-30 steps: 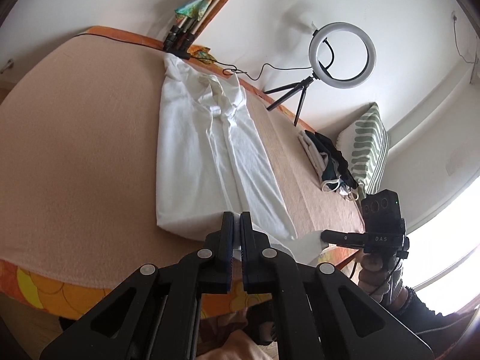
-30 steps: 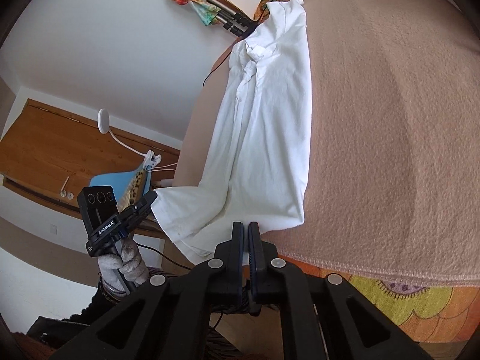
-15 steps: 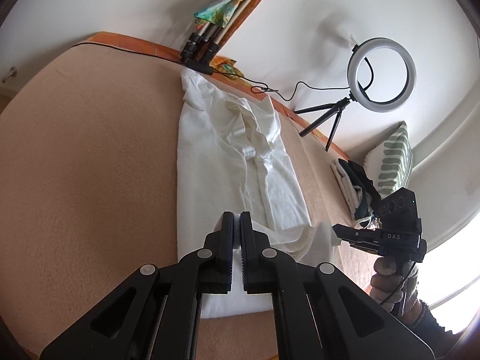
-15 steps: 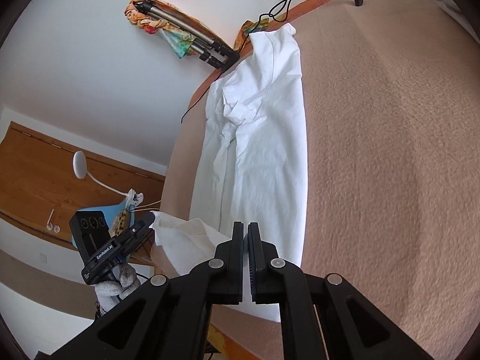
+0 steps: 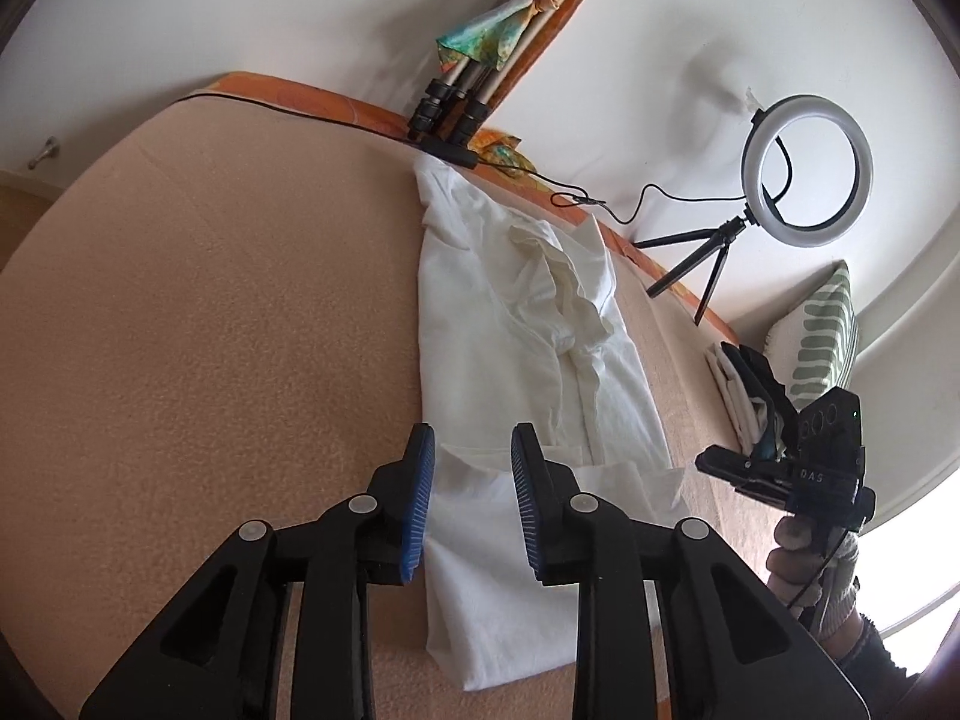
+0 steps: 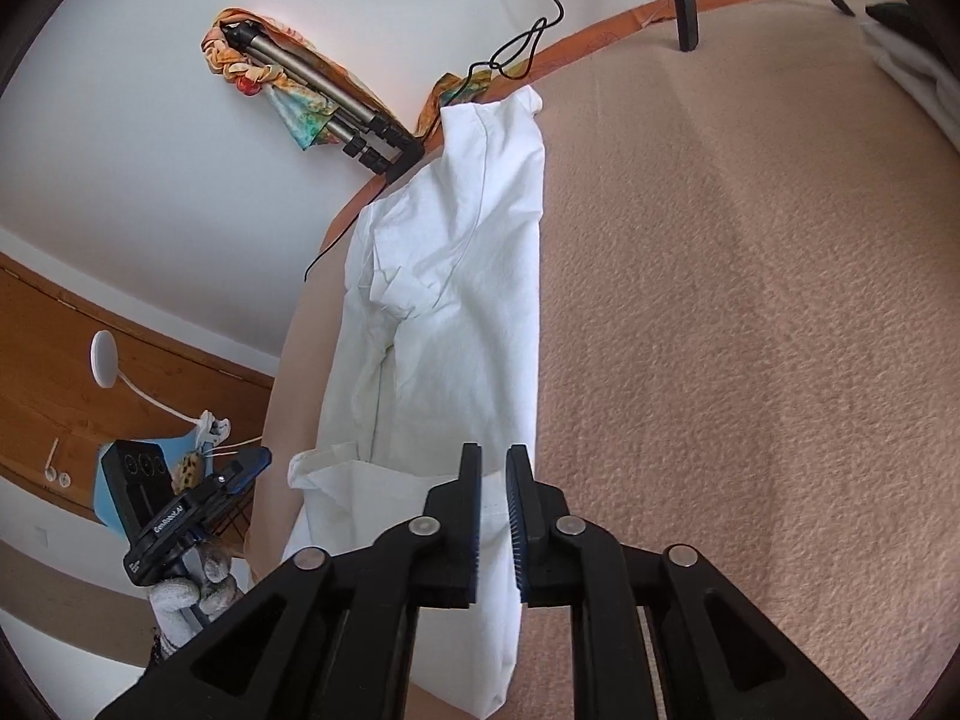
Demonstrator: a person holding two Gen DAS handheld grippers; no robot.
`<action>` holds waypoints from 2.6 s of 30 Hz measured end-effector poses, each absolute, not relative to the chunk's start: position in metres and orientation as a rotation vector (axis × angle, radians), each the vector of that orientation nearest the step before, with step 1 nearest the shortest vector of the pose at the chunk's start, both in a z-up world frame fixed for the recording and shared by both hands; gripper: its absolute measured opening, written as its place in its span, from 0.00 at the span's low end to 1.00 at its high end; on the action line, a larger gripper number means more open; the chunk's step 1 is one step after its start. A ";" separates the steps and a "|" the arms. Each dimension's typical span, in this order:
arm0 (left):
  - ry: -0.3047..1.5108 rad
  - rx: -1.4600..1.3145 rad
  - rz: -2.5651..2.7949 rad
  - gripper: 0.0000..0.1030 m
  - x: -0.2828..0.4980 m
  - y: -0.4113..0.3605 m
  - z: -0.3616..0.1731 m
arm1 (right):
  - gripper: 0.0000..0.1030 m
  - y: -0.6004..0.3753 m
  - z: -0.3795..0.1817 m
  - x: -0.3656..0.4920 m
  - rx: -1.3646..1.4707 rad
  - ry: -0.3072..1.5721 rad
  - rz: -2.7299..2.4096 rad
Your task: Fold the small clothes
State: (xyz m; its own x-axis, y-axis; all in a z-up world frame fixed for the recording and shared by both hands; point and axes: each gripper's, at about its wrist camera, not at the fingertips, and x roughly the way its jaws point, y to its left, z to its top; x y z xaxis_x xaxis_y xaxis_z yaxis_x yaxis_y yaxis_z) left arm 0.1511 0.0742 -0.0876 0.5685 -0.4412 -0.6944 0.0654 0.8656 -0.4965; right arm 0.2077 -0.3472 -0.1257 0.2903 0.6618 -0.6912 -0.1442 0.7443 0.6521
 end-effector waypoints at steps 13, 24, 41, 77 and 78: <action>0.998 -0.303 -0.343 0.30 0.153 0.051 -0.112 | 0.32 -0.319 -0.123 0.192 0.244 1.130 0.607; 0.974 -0.241 -0.330 0.03 0.156 0.042 -0.113 | 0.06 -0.302 -0.124 0.193 0.151 1.119 0.607; 0.929 -0.223 -0.327 0.02 0.156 0.038 -0.105 | 0.34 -0.310 -0.112 0.198 0.170 1.071 0.597; 1.051 -0.314 -0.353 0.12 0.089 0.043 -0.114 | 0.28 -0.317 -0.125 0.121 0.213 1.172 0.657; 1.060 -0.260 -0.328 0.12 0.088 0.039 -0.116 | 0.18 -0.311 -0.126 0.119 0.180 1.179 0.657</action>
State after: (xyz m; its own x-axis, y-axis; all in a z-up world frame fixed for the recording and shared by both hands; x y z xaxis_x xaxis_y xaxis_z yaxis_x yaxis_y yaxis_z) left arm 0.0876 0.0390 -0.1164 0.4485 -0.3849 -0.8066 0.1383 0.9215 -0.3628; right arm 0.1191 -0.3105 -0.1260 0.2212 0.5628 -0.7964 -0.3813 0.8016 0.4605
